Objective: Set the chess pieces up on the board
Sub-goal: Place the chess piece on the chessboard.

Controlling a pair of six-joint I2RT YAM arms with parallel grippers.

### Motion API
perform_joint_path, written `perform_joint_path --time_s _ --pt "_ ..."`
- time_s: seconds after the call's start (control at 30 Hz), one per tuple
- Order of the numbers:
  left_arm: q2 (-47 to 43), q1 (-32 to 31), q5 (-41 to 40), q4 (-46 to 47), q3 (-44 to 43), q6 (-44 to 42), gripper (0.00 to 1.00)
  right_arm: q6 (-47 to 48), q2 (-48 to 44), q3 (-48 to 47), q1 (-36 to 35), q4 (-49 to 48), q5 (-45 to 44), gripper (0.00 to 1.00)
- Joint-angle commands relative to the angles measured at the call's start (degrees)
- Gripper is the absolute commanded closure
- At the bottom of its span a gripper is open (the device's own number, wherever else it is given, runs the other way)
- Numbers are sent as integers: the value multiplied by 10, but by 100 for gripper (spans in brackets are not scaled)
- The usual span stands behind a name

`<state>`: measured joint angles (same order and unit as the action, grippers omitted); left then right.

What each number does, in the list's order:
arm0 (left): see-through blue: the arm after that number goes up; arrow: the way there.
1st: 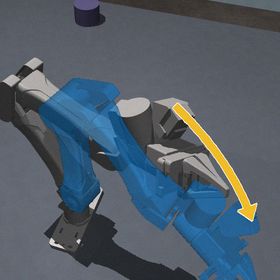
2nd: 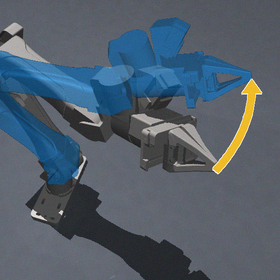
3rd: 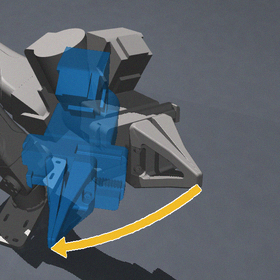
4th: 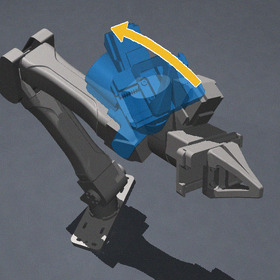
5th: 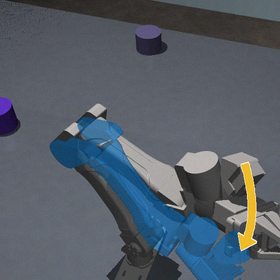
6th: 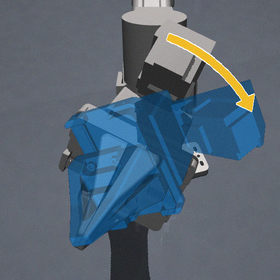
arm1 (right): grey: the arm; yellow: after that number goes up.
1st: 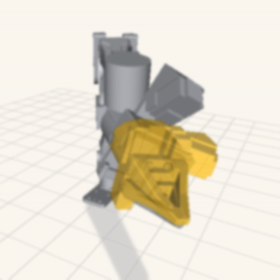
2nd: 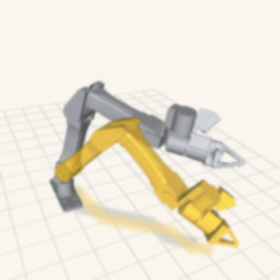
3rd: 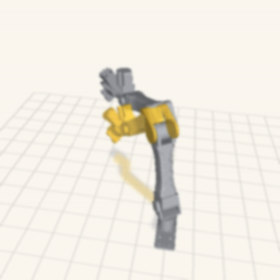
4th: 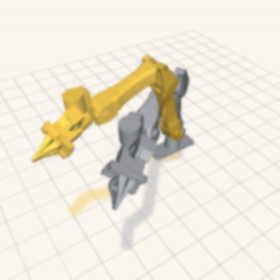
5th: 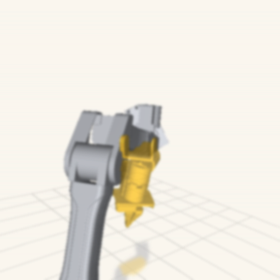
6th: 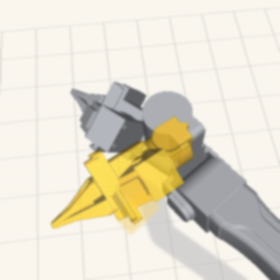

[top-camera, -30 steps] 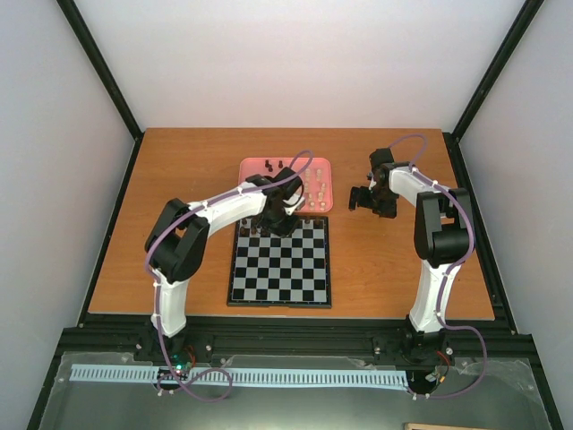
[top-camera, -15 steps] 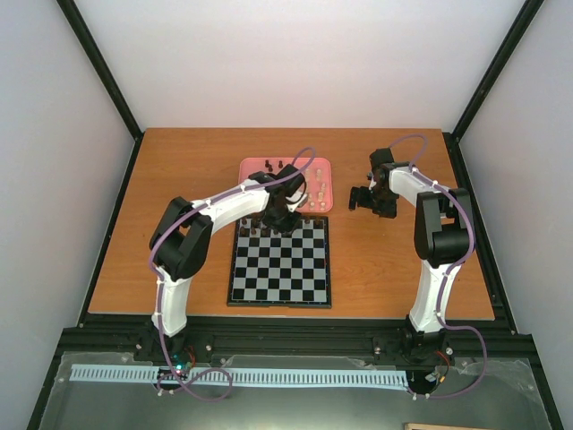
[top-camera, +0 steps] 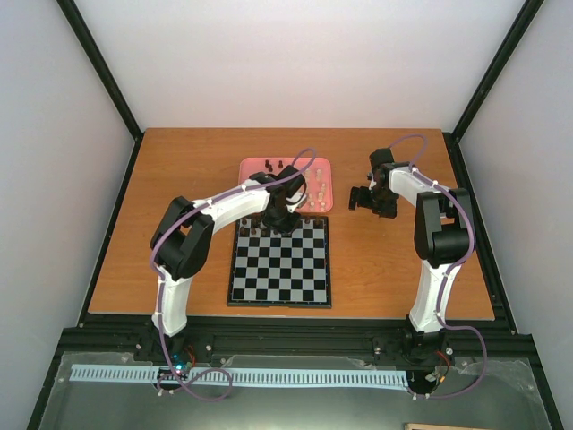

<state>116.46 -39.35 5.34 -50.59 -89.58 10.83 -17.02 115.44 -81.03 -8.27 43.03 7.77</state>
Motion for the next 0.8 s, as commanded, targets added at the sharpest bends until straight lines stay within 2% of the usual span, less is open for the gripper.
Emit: perform_joint_path --time_s 0.0,0.77 --pt "11 -5 -6 -7 -21 -2 86 0 -2 6 2 -2 6 0" --pt "13 -5 -12 -7 -17 -1 80 1 -5 9 3 -1 4 0"
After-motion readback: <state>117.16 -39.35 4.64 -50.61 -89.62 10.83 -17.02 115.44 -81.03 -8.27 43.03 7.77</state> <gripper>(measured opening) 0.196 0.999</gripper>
